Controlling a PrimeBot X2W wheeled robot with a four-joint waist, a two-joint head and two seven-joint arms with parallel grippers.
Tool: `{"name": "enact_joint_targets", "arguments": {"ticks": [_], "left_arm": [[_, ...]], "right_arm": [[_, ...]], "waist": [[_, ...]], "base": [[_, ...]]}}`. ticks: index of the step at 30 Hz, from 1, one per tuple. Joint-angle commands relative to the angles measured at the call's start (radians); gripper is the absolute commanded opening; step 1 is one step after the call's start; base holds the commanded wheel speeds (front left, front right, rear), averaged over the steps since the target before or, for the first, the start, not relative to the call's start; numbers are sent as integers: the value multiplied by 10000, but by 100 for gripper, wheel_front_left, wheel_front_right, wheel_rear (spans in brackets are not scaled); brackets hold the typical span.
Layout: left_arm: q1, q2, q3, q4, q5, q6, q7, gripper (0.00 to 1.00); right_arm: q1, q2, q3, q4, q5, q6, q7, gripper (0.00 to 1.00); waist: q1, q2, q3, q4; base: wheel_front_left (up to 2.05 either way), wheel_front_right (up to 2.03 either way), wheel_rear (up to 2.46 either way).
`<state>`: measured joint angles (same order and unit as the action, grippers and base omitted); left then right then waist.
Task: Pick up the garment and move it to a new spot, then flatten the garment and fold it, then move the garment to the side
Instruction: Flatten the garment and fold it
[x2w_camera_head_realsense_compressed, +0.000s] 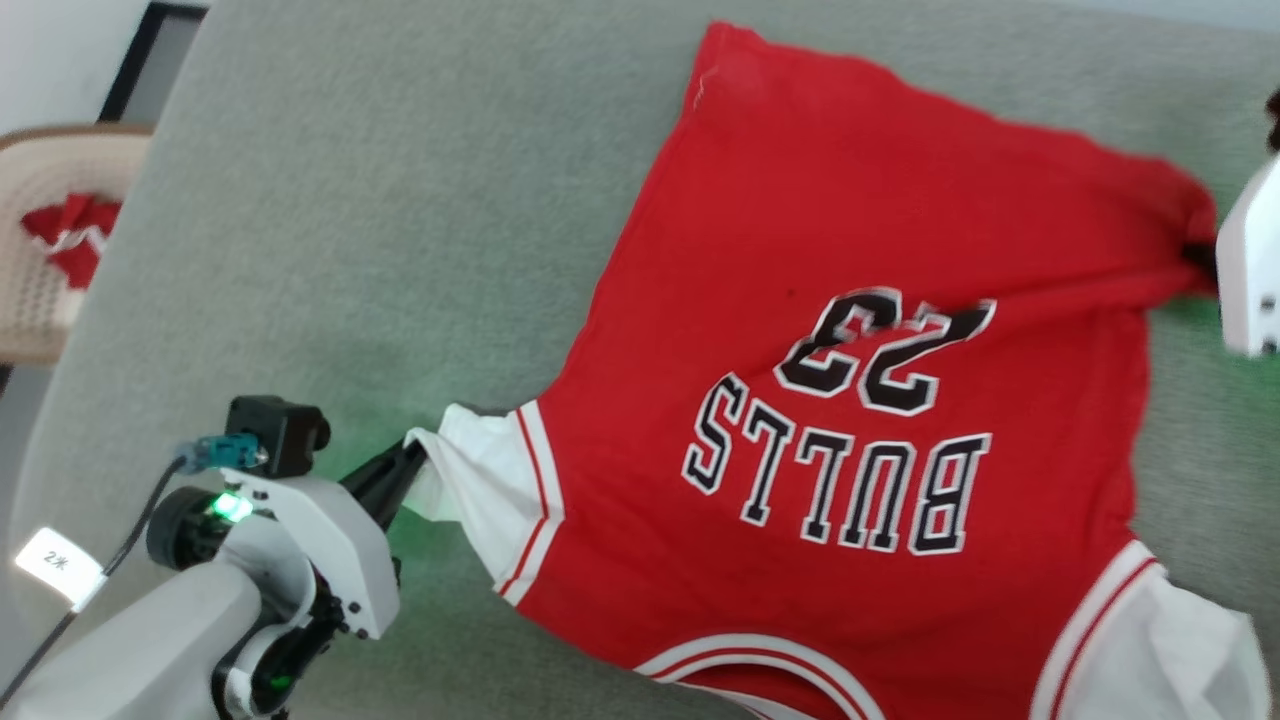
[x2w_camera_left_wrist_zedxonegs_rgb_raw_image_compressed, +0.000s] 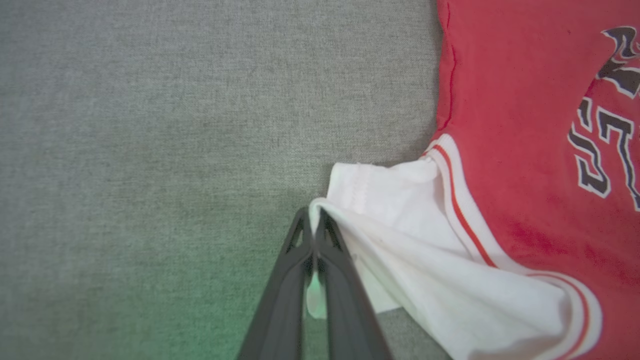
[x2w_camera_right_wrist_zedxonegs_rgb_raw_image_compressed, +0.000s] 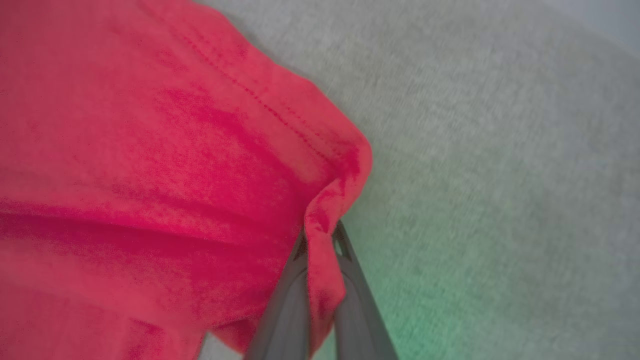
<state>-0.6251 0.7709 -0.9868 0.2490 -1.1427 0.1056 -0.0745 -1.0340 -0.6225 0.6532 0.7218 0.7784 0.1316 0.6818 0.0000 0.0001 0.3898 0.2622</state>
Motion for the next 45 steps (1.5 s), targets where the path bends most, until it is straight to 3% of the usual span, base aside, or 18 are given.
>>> {"name": "enact_joint_targets", "arguments": {"ticks": [1,10,16,19,26,27,28,29,30,35,45], "left_arm": [[161,125,35,-52,-28,91,12,0],[411,670,38,-561,-112,304,174,0],[592,904,17,-823,-182,433,259,0],[627,982,32,-912,-196,491,267,0],[728,934,-10,-959,-245,475,263,0],[730,916,-20,-941,-234,457,264,0],[730,897,-30,-916,-238,435,271,0],[729,876,-39,-894,-242,416,278,0],[721,853,-54,-882,-234,387,289,0],[713,814,-86,-817,-228,342,300,0],[560,672,-177,-958,-103,374,356,0]], "right_arm": [[664,-183,128,-294,186,-19,48,0],[3478,-1196,-207,-3185,1180,-17,285,0],[5777,-1493,-1187,-4575,1415,-19,424,0],[6854,-1456,-1776,-5130,1260,-19,489,0],[8399,-351,-3165,-5314,495,-19,295,0],[8506,-179,-3275,-5207,337,-19,282,3],[8623,-17,-3355,-5091,163,-19,304,17],[8692,173,-3471,-4994,13,-19,280,46],[8707,332,-3587,-4918,-127,-19,267,100],[8734,653,-4127,-5306,-482,-28,441,100],[8311,753,-5667,-8109,-1259,-17,449,100]], "waist": [[0,-1,-549,-577],[0,-1,-1295,-1514],[0,-1,-1576,-1978],[0,-1,-1656,-2118],[0,-1,-1725,-2267],[0,-1,-1734,-2272],[0,-1,-1745,-2271],[0,-1,-1757,-2268],[0,-1,-1767,-2261],[0,-1,-1809,-2228],[0,-1,-1762,-1854]], "base": [[0,0,0],[0,0,0],[0,0,0],[0,0,0],[0,0,0],[0,0,0],[0,0,0],[0,0,0],[0,0,0],[0,0,0],[0,0,0]]}}
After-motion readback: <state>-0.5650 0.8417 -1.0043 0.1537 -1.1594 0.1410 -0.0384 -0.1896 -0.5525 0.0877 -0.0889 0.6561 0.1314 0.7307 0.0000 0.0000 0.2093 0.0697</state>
